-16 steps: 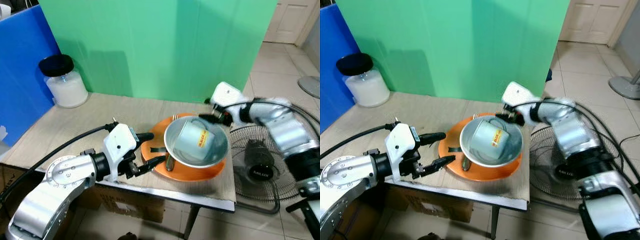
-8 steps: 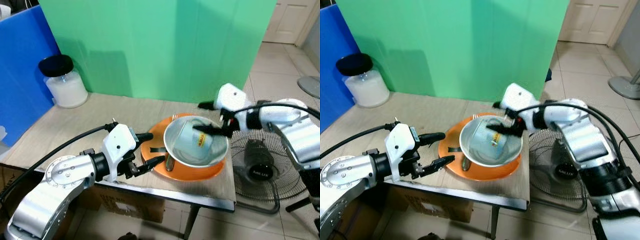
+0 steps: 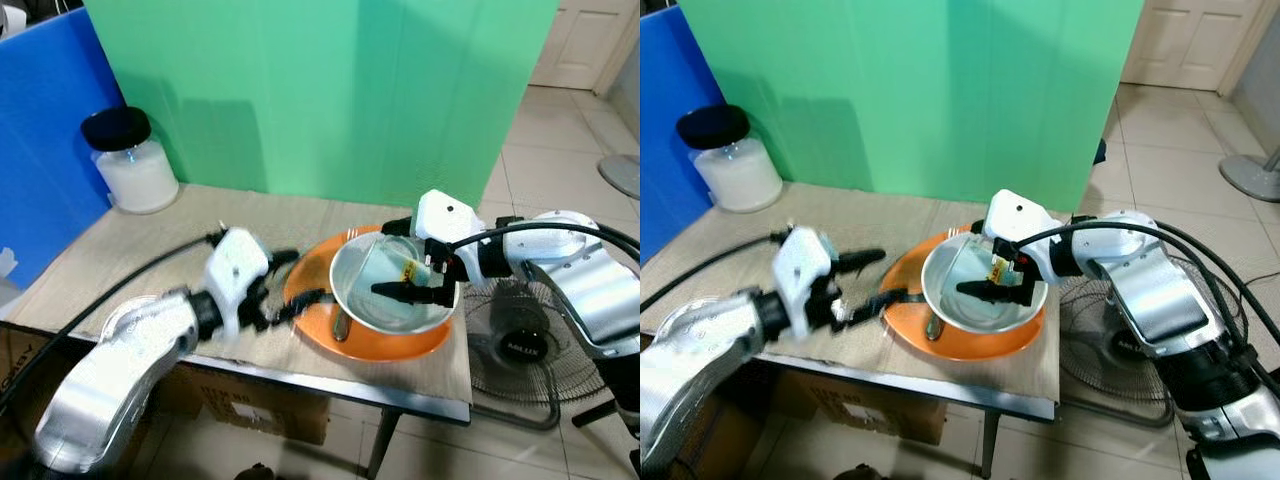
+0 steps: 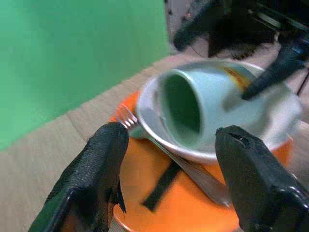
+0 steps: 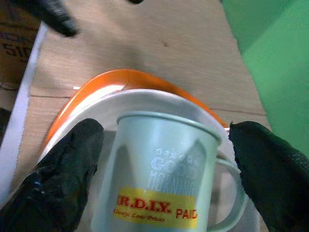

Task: Setting the table

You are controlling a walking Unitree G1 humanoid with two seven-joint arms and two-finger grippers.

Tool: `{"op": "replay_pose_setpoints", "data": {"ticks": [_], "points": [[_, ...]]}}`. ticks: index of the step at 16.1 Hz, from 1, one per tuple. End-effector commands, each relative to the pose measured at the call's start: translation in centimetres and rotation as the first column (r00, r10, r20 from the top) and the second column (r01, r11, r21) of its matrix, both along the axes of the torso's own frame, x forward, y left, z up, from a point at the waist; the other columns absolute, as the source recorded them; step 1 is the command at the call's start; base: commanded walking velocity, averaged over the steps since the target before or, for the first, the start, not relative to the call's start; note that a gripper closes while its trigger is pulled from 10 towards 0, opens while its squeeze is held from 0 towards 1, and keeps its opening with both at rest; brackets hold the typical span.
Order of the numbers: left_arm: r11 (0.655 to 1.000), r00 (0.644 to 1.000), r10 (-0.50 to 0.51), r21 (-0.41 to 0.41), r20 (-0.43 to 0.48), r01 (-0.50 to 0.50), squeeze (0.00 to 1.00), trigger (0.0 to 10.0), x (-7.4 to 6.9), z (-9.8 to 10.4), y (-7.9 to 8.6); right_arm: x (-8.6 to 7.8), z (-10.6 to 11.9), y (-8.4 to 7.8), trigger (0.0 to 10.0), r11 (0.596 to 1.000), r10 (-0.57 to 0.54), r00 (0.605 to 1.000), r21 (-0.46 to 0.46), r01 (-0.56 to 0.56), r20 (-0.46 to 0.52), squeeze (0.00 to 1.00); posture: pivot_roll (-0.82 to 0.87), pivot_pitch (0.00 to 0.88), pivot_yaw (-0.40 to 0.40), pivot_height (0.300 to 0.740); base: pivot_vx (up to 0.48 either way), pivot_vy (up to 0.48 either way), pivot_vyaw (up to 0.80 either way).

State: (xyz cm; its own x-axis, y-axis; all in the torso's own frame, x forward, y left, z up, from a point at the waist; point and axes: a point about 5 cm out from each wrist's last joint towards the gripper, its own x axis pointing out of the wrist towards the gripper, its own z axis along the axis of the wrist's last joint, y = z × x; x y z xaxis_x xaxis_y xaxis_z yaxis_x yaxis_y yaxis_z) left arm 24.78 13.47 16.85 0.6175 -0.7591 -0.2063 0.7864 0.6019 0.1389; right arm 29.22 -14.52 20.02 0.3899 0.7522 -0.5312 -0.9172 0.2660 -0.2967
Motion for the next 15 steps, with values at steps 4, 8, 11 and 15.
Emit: {"op": "replay_pose_setpoints", "data": {"ticks": [4,8,11,15], "points": [[0.998,0.998,-0.047,-0.039,-0.040,0.045,0.00,10.0,3.2,-1.3,-0.2,-0.5,0.4,-2.3,10.0,0.990,-0.138,0.990,0.013,0.138,0.023,1.00,0.09,0.000,0.057,0.740,0.000,0.000,0.00],[0.960,0.975,-0.192,-0.228,-0.113,0.162,0.00,10.0,5.2,-1.4,-1.8,-2.0,0.6,-4.3,10.0,0.968,-0.250,0.968,0.038,0.248,0.026,1.00,0.06,0.000,0.088,0.740,0.000,0.000,0.00],[0.934,0.944,-0.305,-0.235,-0.128,0.270,0.00,10.0,5.4,-1.8,-3.0,-3.1,0.9,-4.8,10.0,0.960,-0.273,0.961,0.069,0.271,0.030,1.00,0.03,0.000,0.114,0.740,0.000,0.000,0.00],[0.922,0.915,-0.369,-0.186,-0.164,0.339,0.00,10.0,5.4,-3.0,-3.9,-4.6,0.9,-4.6,10.0,0.959,-0.263,0.964,0.111,0.260,0.020,0.00,0.00,0.000,0.142,0.740,0.000,0.000,0.00]]}}
